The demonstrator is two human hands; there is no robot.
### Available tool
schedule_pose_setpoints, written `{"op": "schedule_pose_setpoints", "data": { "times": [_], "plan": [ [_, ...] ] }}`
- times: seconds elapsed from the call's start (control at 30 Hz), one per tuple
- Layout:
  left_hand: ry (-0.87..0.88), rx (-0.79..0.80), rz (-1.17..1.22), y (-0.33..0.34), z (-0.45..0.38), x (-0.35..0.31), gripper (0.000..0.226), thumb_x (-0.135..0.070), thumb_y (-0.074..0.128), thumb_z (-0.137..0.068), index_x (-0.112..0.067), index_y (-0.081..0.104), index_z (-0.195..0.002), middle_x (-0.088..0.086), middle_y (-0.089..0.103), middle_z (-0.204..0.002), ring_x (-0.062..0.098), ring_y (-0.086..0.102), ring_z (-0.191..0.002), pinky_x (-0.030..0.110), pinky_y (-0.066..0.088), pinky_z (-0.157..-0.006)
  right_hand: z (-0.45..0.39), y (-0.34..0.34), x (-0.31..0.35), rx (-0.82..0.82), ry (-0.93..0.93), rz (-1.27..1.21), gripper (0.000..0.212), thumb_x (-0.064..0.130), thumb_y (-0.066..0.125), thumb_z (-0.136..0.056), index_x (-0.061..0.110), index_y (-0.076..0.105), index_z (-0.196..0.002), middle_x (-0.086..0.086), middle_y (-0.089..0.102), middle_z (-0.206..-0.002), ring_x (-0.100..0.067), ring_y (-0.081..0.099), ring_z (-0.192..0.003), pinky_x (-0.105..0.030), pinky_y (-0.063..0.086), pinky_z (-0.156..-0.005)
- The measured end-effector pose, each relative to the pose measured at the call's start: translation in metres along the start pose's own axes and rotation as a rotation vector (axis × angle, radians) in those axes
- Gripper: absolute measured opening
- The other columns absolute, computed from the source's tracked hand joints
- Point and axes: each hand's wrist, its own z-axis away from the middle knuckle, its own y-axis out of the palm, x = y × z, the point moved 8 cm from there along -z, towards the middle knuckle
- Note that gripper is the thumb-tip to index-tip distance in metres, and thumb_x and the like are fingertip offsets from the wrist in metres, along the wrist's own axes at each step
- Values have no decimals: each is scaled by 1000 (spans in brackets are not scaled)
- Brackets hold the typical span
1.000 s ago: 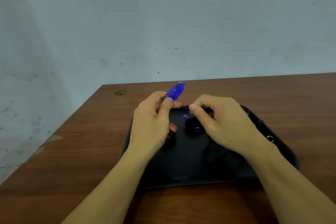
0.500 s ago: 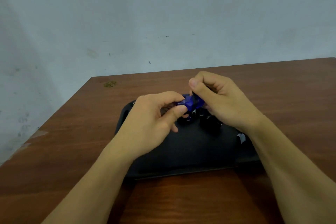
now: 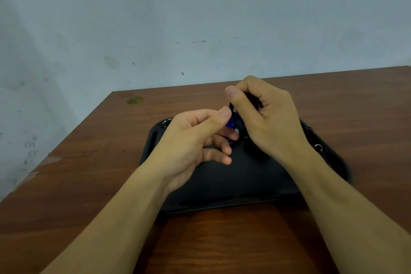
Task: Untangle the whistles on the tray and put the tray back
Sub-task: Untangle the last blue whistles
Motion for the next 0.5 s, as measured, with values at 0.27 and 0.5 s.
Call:
{"op": "schedule_pose_setpoints", "data": {
  "times": [0.27,0.5],
  "plan": [
    [47,17,-106,8,2,-2,35,-33,67,-83,-2,67,-101,10,60,-71,16,55,-55,26,48,-46,3,6,-4,3,56,-64,26,26,64,-98,17,63,-73,5,62,-64,-10,58,-60,-23,48,-60],
    [180,-14,-551,11,4,-6,20,-33,44,-104,-23,54,-91,3,57,-56,20,52,-46,29,44,-46,2,13,-14,45,187,-308,33,21,59,-101,8,64,-71,3,61,-65,-7,57,-61,-21,46,-64]
  ]
}}
